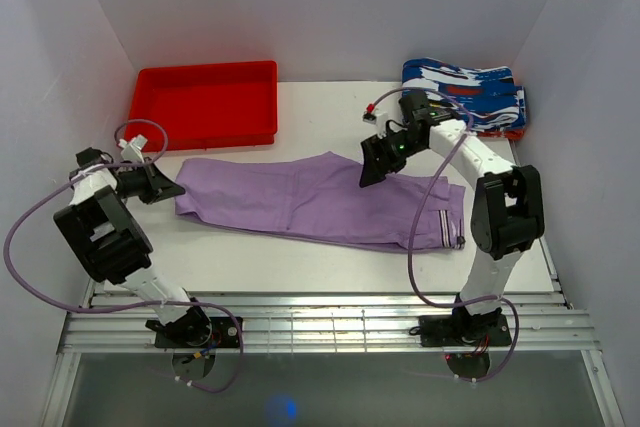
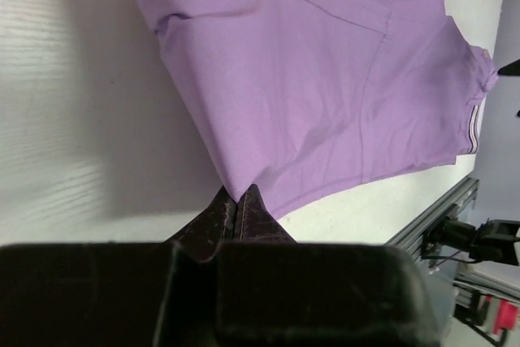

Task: Fold and stack the trousers
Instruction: Fold the trousers

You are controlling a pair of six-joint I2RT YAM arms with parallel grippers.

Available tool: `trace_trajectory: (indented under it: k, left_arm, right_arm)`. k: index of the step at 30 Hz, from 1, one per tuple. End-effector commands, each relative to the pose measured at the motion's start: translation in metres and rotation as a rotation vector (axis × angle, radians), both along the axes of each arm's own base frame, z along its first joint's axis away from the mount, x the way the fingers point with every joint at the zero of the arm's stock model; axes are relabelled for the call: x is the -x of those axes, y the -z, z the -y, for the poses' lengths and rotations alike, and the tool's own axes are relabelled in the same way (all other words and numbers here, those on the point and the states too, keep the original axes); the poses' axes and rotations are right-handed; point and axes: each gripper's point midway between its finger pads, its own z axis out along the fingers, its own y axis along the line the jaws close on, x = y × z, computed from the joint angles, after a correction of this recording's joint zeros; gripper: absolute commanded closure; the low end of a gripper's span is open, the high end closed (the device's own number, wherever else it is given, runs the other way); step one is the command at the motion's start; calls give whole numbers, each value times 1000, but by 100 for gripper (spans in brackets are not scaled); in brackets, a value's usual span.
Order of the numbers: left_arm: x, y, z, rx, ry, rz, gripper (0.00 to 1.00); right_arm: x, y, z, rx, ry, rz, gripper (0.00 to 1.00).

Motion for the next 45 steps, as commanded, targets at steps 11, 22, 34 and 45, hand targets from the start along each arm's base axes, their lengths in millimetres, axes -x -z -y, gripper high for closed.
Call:
trace_trajectory:
  k: [11, 22, 34, 45]
  left_arm:
    - [-1, -139, 47, -238, 203, 322, 100]
    - [-20, -150, 177, -191, 362, 321, 100]
    - [-5, -112, 329, -155, 491, 212, 100]
    - [14, -98, 447, -118, 574, 223, 100]
  right_arm:
    - [22, 21, 192, 209, 423, -155, 4]
    - [54, 45, 204, 59, 471, -331, 5]
    - [55, 80, 186, -65, 491, -466, 57]
    - [58, 79, 179, -115, 474, -465, 92]
